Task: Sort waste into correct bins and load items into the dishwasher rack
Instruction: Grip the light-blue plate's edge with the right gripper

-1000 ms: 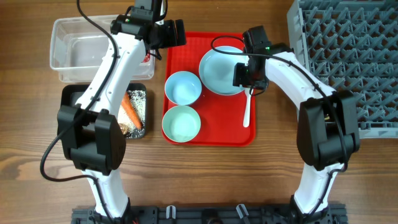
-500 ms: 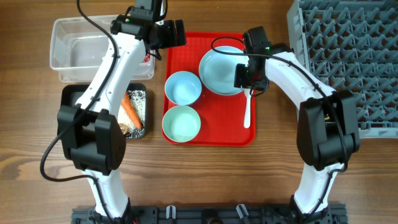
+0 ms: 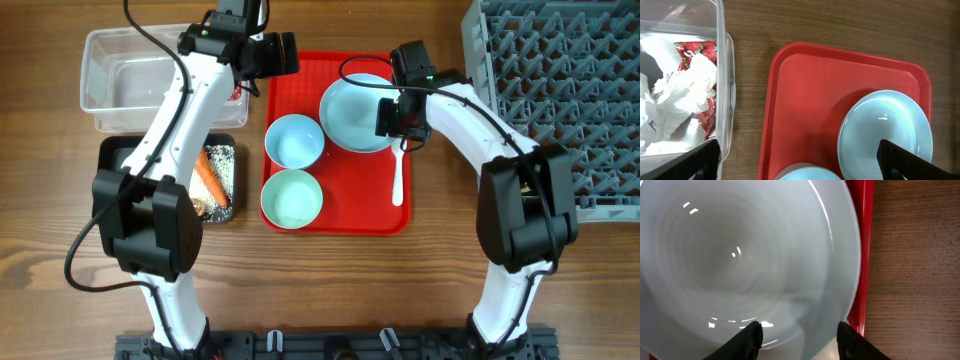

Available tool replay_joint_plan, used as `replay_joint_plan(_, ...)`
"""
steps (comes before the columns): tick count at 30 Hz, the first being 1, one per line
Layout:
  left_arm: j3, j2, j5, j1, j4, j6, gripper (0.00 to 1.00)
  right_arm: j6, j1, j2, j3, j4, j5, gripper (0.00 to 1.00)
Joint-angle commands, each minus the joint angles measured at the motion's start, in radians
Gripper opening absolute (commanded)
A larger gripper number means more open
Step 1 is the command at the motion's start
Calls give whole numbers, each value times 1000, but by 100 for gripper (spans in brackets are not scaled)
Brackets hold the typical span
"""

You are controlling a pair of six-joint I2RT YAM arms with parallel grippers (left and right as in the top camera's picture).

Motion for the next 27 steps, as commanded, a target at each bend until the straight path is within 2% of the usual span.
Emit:
replay_joint_plan(1, -3, -13, -18, 5, -2, -5, 100, 3, -1, 51, -7, -6, 16, 51)
replay_joint_plan(9, -3, -13, -18, 5, -1, -5, 100, -4, -1, 63, -7, 18, 17, 50)
replay_joint_plan(13, -3, -13, -17, 5, -1, -5, 100, -4, -1, 64, -7, 70, 66, 36)
replay_joint_plan(18, -3, -13, -17, 5, -5, -5, 100, -4, -1, 64, -7, 97, 83, 24)
replay_joint_plan(23, -3, -13, -18, 5, -5, -5, 100, -3, -1, 64, -7, 115, 94, 6)
replay_joint_plan(27, -3, -13, -17, 5, -5, -5, 100, -9, -1, 64, -7, 134, 97, 4)
